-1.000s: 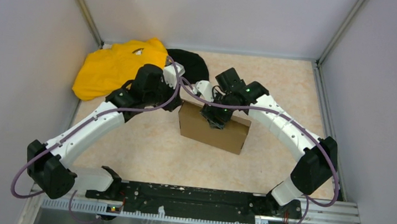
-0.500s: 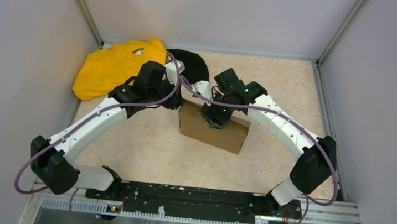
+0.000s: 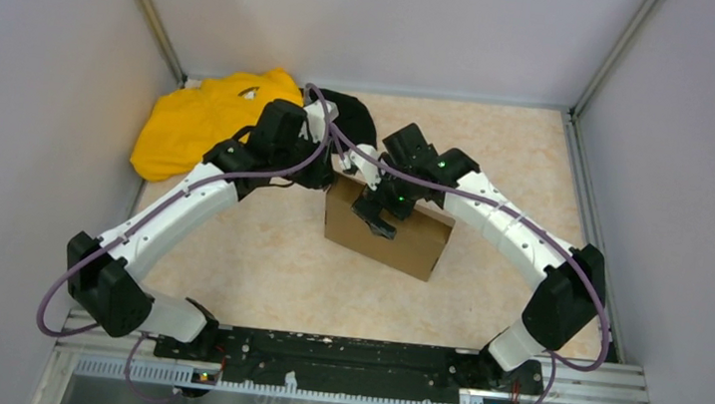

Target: Fold the paper box

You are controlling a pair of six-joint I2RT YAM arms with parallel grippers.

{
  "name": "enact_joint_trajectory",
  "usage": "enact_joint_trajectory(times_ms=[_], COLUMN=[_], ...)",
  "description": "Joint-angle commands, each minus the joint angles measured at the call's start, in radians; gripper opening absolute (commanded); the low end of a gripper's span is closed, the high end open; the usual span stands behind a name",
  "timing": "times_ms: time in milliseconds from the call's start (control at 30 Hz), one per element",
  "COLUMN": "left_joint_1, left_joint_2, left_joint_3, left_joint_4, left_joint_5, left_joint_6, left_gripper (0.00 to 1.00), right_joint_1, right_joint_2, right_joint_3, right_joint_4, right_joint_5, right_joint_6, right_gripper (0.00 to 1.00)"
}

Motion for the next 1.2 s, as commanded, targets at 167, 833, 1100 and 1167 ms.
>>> enact_joint_trajectory(times_ms=[167, 833, 1100, 1167], left_joint_1=[0.0, 0.002, 0.006, 0.01], left_joint_2=[0.016, -0.043, -0.049, -0.053], left_joint_3=[0.051, 0.039, 0.053, 0.059], left_joint_4=[-0.04, -0.111, -0.152, -0.164], left_joint_5=[0.023, 0.01, -0.004, -0.008], left_joint_6=[-0.019, -0.001, 0.019, 0.028], left_gripper=[0.26, 0.26, 0.27, 0.27], right_joint_1=[0.018, -0.171, -0.335, -0.34], right_joint_2=[-0.037, -0.357, -0.545, -0.573], right_joint_3=[0.047, -0.234, -0.462, -0.506], right_joint_4=[0.076, 0.412, 0.603, 0.616], right_joint_5=[0.013, -0.175, -0.326, -0.35], right_joint_6=[0.019, 0.145, 0.25, 0.252], right_gripper=[0.99, 0.99, 0.99, 0.98])
